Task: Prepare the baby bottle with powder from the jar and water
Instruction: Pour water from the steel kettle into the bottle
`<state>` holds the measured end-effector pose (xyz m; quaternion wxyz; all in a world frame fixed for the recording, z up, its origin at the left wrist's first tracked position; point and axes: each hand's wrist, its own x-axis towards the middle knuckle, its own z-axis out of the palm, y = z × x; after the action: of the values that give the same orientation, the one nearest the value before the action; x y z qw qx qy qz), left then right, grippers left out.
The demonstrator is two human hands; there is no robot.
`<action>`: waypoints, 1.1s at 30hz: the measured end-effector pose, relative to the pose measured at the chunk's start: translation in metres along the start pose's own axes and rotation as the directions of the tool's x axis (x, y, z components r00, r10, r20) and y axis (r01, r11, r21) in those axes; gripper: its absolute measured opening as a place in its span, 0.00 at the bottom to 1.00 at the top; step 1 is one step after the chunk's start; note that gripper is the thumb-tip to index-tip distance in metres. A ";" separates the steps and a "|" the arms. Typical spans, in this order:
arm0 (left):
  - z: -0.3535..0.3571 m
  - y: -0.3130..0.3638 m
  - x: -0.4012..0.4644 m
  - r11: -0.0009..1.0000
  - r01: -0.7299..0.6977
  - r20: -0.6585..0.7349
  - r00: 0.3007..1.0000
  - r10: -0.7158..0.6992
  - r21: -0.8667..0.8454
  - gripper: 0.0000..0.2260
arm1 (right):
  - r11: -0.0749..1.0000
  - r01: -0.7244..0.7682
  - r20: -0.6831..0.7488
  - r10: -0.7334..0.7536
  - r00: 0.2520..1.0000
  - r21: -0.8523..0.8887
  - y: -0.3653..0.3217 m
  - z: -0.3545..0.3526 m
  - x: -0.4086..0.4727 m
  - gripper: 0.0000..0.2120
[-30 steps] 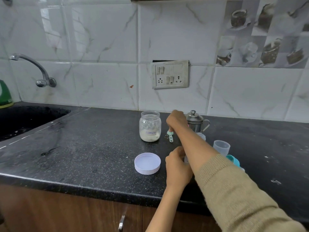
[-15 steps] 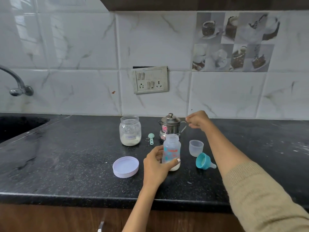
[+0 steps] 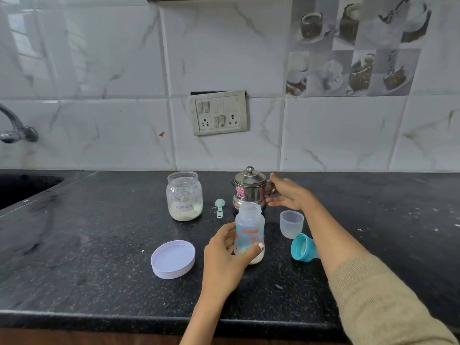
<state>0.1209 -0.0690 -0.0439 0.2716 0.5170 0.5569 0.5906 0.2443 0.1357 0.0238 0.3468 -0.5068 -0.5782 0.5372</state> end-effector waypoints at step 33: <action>0.000 0.000 -0.001 1.000 -0.014 0.009 1.000 0.014 0.013 0.24 | 0.958 0.121 -0.029 -0.117 0.993 0.262 0.006 0.003 0.011 0.17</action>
<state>0.1211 -0.0701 -0.0443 0.2667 0.5252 0.5559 0.5866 0.2401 0.1449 0.0155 0.4464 -0.4241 -0.5289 0.5840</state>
